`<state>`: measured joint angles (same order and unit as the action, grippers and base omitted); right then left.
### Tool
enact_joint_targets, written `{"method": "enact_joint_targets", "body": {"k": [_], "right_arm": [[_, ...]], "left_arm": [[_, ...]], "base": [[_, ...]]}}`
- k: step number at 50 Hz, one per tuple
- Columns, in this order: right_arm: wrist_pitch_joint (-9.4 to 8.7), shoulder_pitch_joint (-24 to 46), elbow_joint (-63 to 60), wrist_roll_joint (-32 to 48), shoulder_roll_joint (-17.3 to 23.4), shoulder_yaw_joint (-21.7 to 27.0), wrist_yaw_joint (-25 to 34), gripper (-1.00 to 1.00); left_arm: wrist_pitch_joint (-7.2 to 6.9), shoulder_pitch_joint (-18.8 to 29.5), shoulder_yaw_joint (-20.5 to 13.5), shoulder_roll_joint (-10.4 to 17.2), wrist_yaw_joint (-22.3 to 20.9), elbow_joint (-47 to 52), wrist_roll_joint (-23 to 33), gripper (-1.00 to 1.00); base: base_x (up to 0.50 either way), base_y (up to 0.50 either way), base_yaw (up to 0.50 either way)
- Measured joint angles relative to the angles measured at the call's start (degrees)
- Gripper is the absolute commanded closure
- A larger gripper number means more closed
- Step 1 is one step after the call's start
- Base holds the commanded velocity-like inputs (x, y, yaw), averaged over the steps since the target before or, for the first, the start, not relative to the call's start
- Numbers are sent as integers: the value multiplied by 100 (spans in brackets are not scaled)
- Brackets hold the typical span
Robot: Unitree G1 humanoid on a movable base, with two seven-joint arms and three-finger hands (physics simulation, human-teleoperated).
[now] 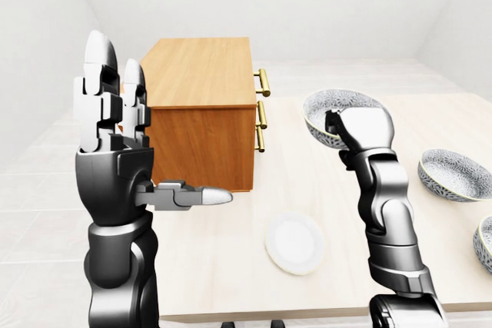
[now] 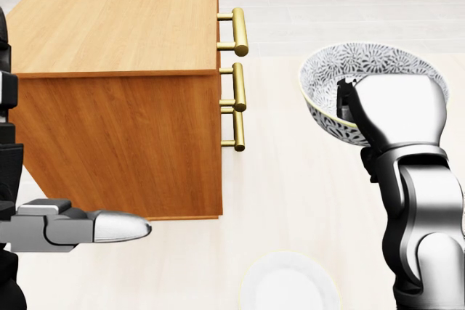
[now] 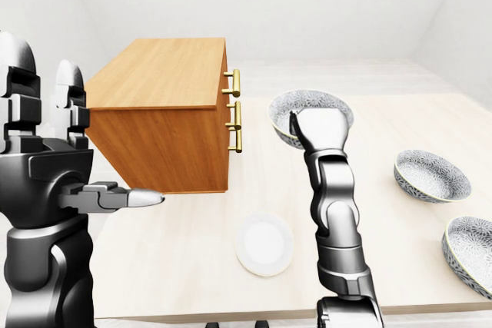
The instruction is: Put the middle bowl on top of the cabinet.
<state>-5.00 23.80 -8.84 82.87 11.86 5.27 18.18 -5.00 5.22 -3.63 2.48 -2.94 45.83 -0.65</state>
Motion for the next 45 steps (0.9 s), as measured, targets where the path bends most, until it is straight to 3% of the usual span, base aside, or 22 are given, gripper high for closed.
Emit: {"method": "enact_joint_targets", "body": {"k": [45], "right_arm": [[0,1987,1588,-593,579,-128,41,100]], "left_arm": [[0,-29,-16,-12,-48,-123,68,-100]], "base": [[0,0,0]]}}
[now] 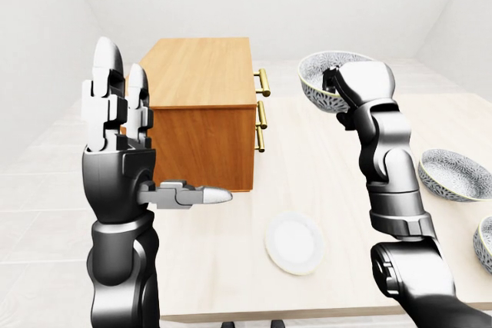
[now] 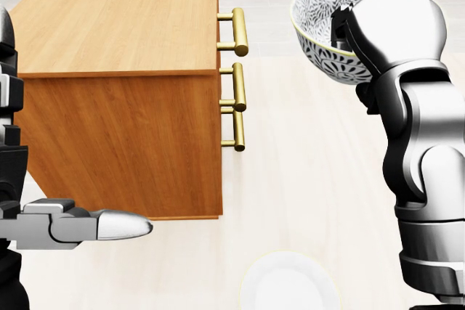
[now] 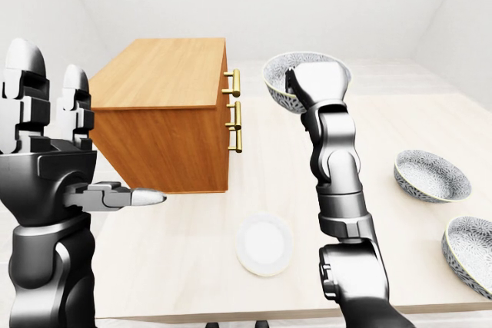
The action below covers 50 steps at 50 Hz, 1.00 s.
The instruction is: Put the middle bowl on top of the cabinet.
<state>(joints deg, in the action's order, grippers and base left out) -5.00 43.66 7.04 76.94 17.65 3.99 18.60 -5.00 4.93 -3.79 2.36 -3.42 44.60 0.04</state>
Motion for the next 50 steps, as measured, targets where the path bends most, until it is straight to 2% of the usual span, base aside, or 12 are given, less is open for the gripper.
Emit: {"method": "enact_joint_targets", "body": {"k": [10,17,36,50], "right_arm": [[0,119,137,-4,28,-18,-16,100],[0,452,541,-35,86,-50,-186,100],[8,1992,3009,-350,3,-280,-1480,100],[266,2859,4390,-514,-229,-527,-2275,100]], "left_arm": [[0,7,-3,1,3,1,-3,-100],[0,-2,39,1,-8,-5,2,-100],[0,-61,139,-12,-65,-38,38,-100],[0,-102,197,-23,-110,-91,94,-100]], "base": [[0,0,0],[0,0,0],[0,0,0],[0,0,0]]}}
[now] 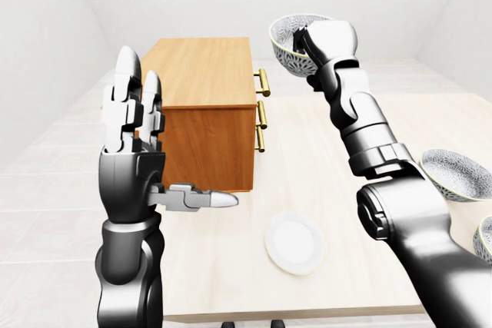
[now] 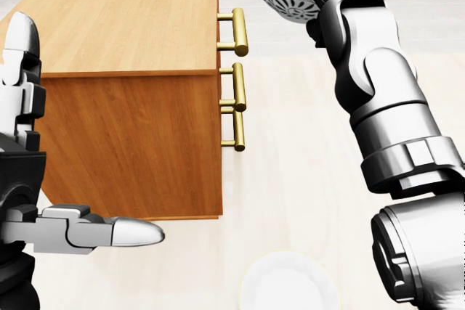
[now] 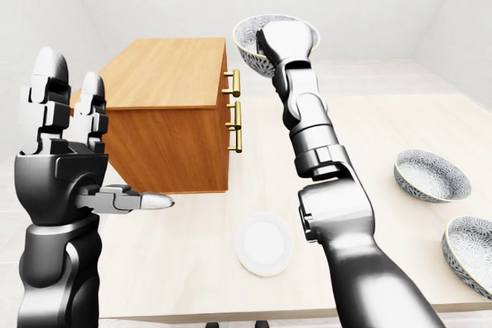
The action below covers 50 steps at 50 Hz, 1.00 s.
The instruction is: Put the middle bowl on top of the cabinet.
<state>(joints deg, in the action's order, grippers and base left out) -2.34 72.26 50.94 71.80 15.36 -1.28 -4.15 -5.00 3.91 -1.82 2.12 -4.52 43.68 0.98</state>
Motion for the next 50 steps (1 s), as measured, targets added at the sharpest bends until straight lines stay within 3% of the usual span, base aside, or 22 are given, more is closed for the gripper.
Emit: {"method": "enact_joint_targets", "body": {"k": [37,50], "right_arm": [[662,1099,1554,-175,-797,-313,-882,100],[734,1318,1856,-304,-1086,-343,-1139,100]], "left_arm": [[0,60,-84,-27,-8,54,-83,-100],[0,73,-91,-15,5,72,-119,-100]], "base": [[0,0,0],[0,0,0]]}}
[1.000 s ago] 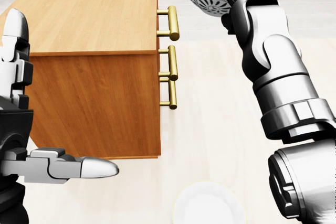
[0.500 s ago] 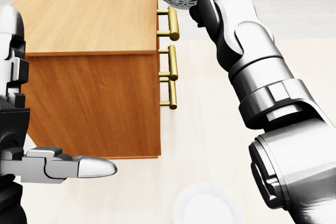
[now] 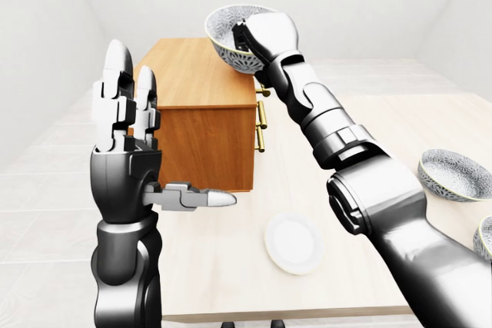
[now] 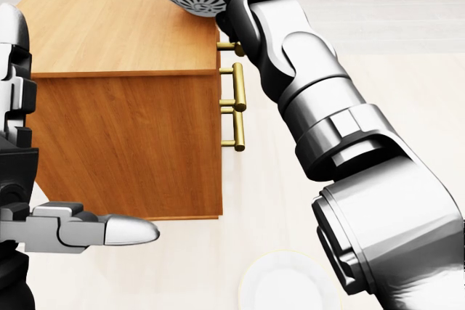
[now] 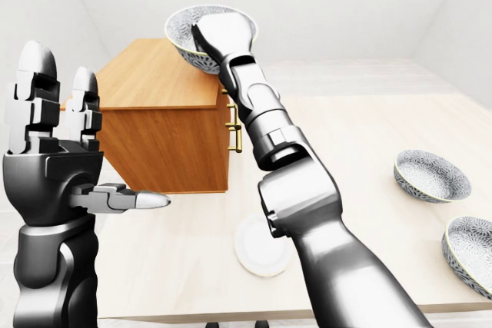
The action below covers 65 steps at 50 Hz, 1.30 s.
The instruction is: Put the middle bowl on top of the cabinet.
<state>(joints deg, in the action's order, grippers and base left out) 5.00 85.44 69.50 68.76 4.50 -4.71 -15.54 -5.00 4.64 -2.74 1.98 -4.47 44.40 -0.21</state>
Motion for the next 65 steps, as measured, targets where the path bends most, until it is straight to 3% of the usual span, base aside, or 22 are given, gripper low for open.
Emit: {"method": "enact_joint_targets", "body": {"k": [32,65], "right_arm": [[0,358,438,-293,-488,-55,-321,100],[0,352,453,82,-801,-101,-501,100]], "left_arm": [[0,-26,18,8,-9,5,-31,-100],[0,-21,24,23,-37,-16,-41,-100]], "base": [[0,0,0],[0,0,0]]}}
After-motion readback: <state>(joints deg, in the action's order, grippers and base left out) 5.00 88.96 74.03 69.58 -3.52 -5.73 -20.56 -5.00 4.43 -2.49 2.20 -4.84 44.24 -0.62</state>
